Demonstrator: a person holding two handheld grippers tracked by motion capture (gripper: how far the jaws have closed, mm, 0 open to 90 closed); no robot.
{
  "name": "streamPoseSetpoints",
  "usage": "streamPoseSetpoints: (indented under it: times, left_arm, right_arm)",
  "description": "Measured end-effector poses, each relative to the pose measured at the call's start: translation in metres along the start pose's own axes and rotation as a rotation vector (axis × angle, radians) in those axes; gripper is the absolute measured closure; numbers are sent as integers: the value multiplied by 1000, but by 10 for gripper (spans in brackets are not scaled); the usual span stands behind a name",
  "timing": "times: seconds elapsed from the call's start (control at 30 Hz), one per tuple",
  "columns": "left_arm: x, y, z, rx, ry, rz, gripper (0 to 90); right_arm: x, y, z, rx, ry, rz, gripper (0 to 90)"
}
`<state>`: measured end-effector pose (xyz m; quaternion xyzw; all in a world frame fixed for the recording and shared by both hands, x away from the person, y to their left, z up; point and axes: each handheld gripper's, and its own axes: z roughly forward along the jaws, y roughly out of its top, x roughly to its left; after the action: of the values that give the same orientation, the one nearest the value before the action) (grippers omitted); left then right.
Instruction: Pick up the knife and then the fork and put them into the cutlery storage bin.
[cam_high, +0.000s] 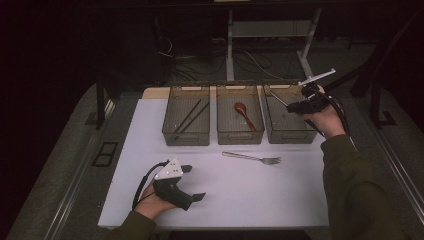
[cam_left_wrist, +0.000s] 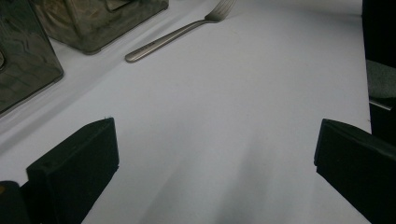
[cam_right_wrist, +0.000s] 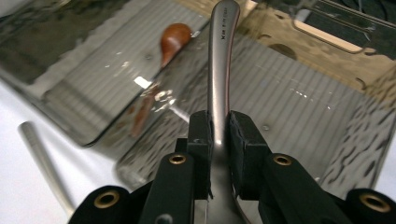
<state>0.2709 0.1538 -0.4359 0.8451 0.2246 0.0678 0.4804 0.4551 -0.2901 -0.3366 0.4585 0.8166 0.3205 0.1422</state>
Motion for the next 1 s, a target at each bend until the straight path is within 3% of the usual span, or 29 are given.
streamPoseSetpoints:
  times: [0.37, 0.53, 0.83, 1.0]
  left_arm:
    - [-1, 1, 0, -7, -12, 0, 0]
    - [-1, 1, 0, -6, -13, 0, 0]
    - [-1, 1, 1, -8, -12, -1, 0]
    - [-2, 1, 1, -12, -11, -4, 0]
  right_arm:
    - [-24, 10, 33, 64, -60, 76, 795]
    - [-29, 12, 50, 90, -54, 98, 794]
    - [-24, 14, 75, 174, -79, 57, 794]
    - [-24, 16, 74, 142, -96, 57, 857]
